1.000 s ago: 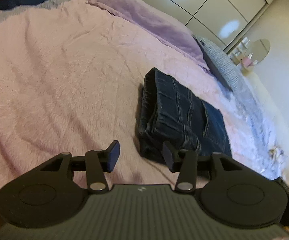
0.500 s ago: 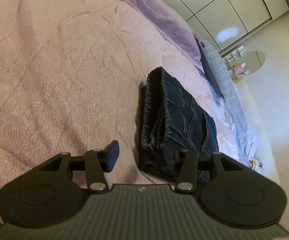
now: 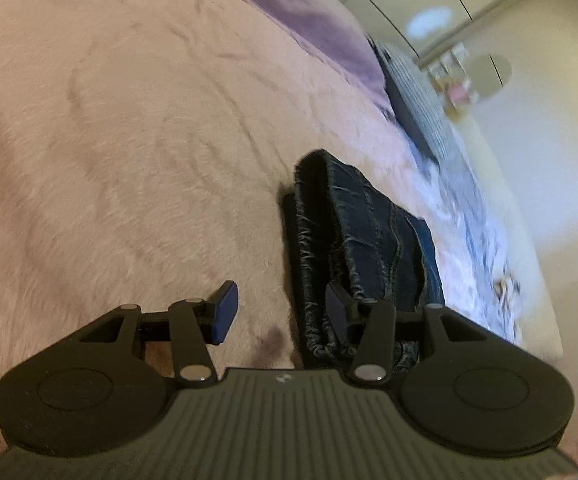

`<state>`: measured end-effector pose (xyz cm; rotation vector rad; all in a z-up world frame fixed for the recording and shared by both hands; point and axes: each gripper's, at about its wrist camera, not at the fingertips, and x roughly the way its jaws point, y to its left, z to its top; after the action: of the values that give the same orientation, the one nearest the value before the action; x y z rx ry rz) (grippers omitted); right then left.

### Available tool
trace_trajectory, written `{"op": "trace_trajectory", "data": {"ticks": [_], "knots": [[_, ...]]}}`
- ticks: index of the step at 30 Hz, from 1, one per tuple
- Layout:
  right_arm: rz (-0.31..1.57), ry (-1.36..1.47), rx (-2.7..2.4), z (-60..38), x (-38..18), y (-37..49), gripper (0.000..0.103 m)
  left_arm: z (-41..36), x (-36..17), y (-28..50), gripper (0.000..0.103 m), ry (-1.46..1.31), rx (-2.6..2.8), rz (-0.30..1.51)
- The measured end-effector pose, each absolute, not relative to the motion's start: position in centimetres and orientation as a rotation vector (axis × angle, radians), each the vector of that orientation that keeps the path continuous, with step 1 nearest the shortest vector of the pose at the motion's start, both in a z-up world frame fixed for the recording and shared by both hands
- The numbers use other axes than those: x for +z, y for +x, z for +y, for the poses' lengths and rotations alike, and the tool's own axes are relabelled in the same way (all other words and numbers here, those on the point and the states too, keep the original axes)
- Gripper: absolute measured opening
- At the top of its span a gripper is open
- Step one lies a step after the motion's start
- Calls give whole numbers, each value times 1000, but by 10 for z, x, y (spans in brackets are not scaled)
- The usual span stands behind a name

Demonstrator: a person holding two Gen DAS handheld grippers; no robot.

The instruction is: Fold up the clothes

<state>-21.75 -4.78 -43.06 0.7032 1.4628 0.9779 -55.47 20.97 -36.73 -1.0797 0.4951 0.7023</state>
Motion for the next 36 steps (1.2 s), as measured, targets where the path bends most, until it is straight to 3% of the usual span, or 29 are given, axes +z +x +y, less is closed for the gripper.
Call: {"op": "trace_trajectory", "data": {"ticks": [7,10,15,31,36], "knots": [[1680,715,684,-52,-401,-210,70,241,-297,-510,41,-1156,629,662],[1674,752,600,-61,-373,-214,70,256,-256,-481,42,-1069,570,758],[1584,673,554,-58,-343,-223,70,292,-232,-435,43,-979,436,853],[1179,997,255,-53,-341,-327,70,385,-279,-336,44,-686,-29,1134],[1160,1014,248,-43,-357,-320,70,393,-313,-295,53,-705,-141,1142]]}}
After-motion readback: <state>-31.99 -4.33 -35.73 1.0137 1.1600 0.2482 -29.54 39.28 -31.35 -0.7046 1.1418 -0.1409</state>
